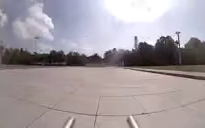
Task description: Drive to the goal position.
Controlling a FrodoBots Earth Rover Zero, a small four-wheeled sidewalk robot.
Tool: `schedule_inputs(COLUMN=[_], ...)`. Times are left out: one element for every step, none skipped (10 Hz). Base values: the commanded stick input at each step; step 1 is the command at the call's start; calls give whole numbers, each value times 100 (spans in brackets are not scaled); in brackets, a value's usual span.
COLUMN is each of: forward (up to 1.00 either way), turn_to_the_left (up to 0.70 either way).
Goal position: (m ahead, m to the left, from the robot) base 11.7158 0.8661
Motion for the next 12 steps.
schedule_inputs(forward=[70, 70, 70, 70, 70, 70, 70, 70, 70, 70, 70, 70], turn_to_the_left=[5, 5, 5, 5, 5, 5, 5, 5, 5, 5, 5, 5])
